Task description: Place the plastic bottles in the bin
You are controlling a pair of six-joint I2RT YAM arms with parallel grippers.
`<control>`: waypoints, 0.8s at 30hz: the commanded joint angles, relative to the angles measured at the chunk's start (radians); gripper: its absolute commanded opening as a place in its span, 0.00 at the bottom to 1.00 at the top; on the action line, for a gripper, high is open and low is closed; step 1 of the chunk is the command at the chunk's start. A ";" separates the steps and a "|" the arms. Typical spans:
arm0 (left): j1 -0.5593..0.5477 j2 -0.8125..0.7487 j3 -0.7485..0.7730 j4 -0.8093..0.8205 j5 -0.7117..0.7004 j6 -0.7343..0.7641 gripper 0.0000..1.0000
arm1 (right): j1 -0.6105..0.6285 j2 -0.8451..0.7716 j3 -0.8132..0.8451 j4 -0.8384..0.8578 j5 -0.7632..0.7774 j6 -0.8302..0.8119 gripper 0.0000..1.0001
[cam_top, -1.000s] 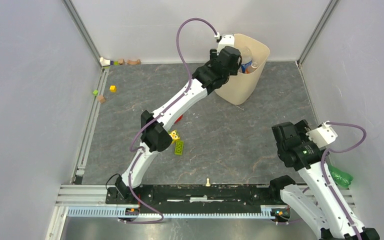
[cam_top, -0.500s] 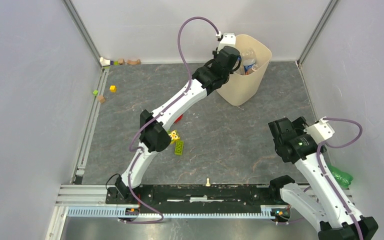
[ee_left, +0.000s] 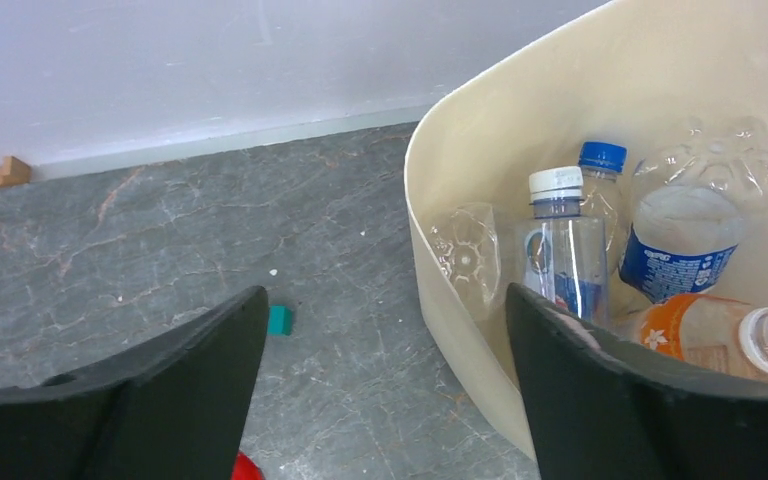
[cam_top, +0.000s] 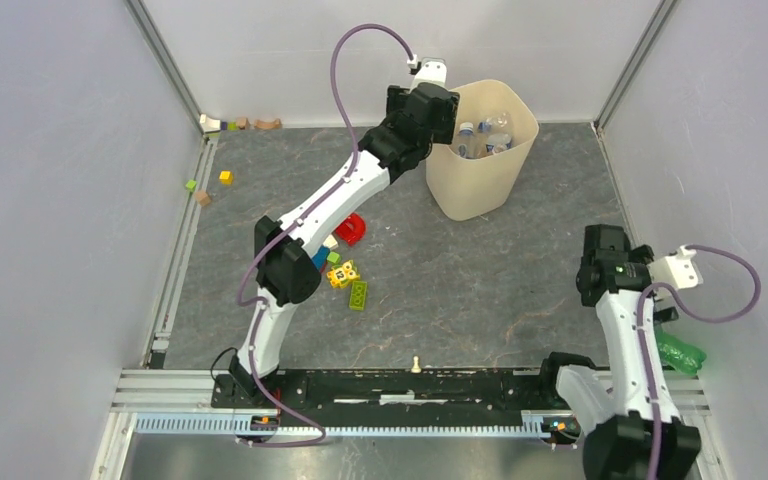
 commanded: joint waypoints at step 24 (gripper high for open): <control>-0.022 -0.350 -0.274 0.023 0.131 0.011 1.00 | -0.749 0.205 -0.407 0.785 -0.363 -0.348 0.98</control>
